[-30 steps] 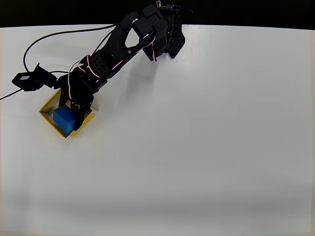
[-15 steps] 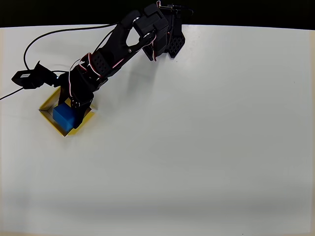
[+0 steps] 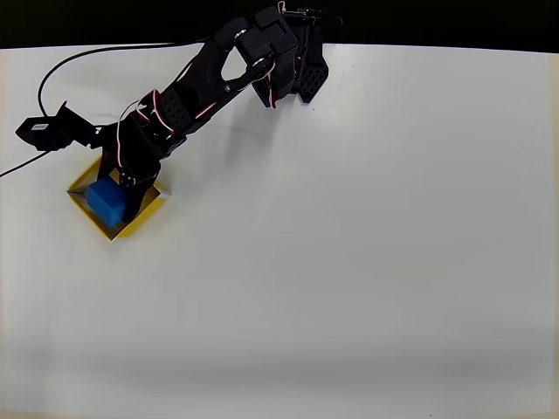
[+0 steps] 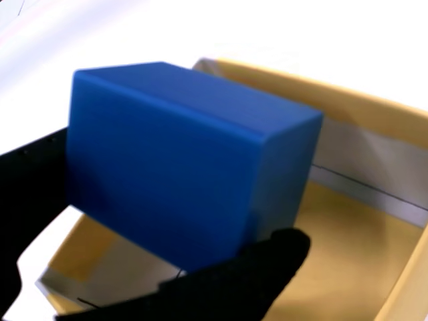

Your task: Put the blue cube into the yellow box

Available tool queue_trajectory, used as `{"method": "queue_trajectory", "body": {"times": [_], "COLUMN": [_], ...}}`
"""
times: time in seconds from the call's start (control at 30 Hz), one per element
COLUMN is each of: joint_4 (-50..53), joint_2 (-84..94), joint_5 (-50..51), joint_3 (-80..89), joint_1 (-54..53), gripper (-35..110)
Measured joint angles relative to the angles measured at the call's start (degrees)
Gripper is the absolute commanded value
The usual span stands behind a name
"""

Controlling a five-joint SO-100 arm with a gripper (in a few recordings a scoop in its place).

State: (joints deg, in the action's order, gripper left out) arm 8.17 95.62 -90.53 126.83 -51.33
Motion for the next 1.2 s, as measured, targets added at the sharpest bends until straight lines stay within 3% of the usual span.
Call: {"method": "queue_trajectory", "body": {"times": [0.6, 1.2], "joint_4": [-0.26, -4.48], "joint_2": [0.00, 0.00], "joint_5": [-2.11, -2.11], "joint_3": [1.23, 3.87], "joint_1": [-2.90, -2.90], "gripper": [26, 46]}}
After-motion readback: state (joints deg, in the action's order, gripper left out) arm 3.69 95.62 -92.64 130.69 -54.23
